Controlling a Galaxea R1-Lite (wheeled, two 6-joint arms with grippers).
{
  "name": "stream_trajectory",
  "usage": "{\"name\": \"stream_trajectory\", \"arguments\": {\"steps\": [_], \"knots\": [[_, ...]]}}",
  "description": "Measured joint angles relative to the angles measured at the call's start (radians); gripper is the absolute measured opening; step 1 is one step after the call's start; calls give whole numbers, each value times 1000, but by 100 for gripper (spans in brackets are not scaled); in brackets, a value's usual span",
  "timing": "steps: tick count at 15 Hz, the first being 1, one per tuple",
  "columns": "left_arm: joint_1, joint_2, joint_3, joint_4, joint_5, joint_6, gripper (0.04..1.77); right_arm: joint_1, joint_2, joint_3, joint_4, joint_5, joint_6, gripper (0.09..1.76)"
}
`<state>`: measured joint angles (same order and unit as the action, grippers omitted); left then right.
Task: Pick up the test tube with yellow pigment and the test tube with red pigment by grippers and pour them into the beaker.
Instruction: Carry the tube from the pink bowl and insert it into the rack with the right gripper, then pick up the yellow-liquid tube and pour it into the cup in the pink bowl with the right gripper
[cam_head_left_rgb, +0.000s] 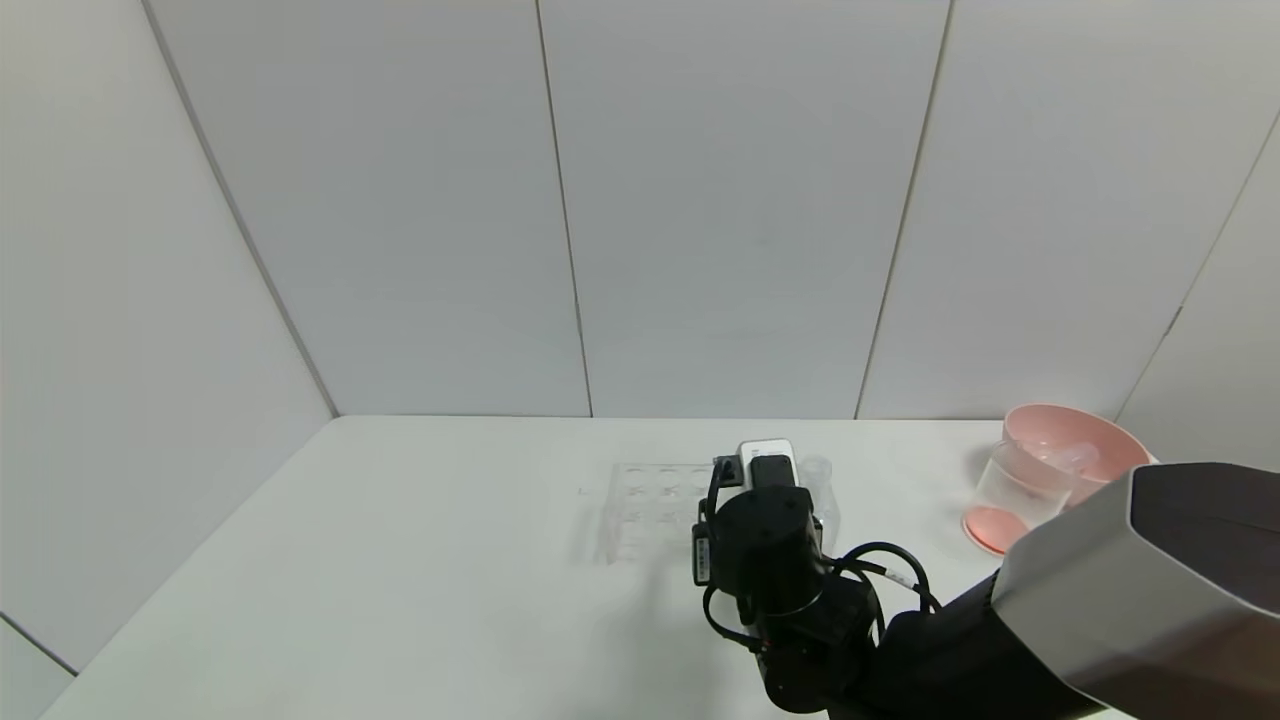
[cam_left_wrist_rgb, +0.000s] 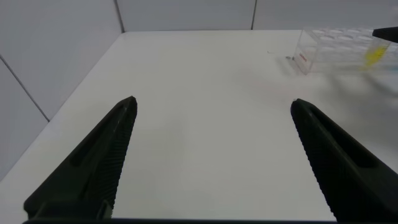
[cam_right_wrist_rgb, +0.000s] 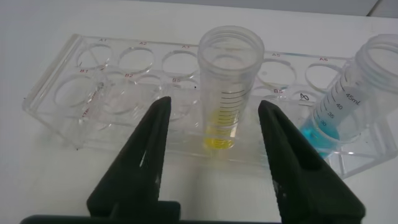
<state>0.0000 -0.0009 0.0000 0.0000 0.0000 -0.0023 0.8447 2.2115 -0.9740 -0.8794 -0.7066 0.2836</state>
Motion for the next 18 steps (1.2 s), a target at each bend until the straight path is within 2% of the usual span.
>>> {"name": "stream_trajectory", "arguments": {"steps": [3,4,14,18], "knots": [[0,0,0,0,0,0,176,-8,6,-14,2,13,0,70],[0,0,0,0,0,0,176,-12,6,-14,4,20,0,47],[0,0,0,0,0,0,176,-25,-66,-33,-11,33,-64,47],[0,0,0,0,0,0,176,-26,-166,-58,3,96,-79,47]]}}
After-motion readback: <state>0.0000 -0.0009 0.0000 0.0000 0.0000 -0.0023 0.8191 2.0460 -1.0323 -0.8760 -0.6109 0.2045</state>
